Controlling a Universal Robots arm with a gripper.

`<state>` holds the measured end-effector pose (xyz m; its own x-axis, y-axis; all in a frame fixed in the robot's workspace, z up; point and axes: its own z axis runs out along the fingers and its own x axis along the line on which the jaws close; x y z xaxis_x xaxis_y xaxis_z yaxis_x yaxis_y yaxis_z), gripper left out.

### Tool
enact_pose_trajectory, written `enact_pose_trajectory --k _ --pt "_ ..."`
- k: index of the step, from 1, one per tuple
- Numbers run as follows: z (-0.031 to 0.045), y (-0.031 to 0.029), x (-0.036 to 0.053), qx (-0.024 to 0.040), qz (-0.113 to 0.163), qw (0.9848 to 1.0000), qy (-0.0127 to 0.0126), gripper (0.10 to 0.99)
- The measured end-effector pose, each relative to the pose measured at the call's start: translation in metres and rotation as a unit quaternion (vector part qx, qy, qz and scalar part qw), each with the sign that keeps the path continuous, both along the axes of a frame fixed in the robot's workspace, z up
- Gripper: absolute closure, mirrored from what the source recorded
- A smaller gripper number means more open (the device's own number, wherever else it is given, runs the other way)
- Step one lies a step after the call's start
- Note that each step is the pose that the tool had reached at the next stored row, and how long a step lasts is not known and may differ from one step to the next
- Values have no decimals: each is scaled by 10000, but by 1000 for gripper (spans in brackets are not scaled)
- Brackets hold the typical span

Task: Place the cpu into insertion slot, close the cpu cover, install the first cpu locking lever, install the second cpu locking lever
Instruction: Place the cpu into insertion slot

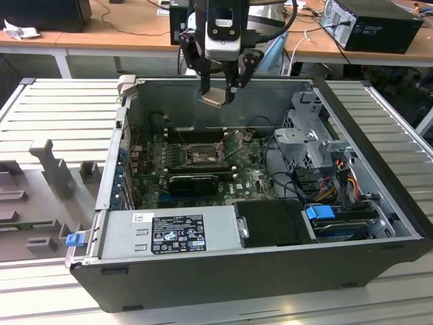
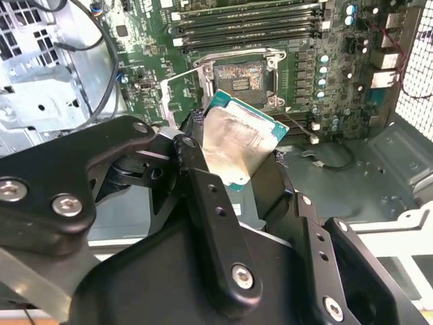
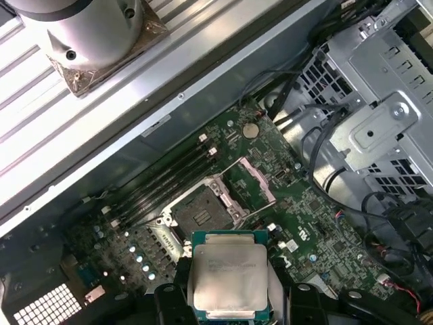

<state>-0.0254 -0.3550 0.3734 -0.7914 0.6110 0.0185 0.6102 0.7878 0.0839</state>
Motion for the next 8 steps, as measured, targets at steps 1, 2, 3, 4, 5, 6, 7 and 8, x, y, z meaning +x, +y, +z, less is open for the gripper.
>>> enact_pose_trajectory --k 1,2,3,4,5,6,7,8 --pt "0 0 0 0 -72 10000 0 561" --pt "0 0 0 0 -112 9999 0 561" --pt "0 0 0 0 -159 9999 0 561" --pt "-1 0 0 0 -255 9997 0 561" --pt "-1 0 0 0 -316 9995 0 561" --pt "-1 0 0 0 -361 9993 0 561" --pt "-1 0 0 0 -438 9990 0 561" --pt "-1 0 0 0 -512 9987 0 561"
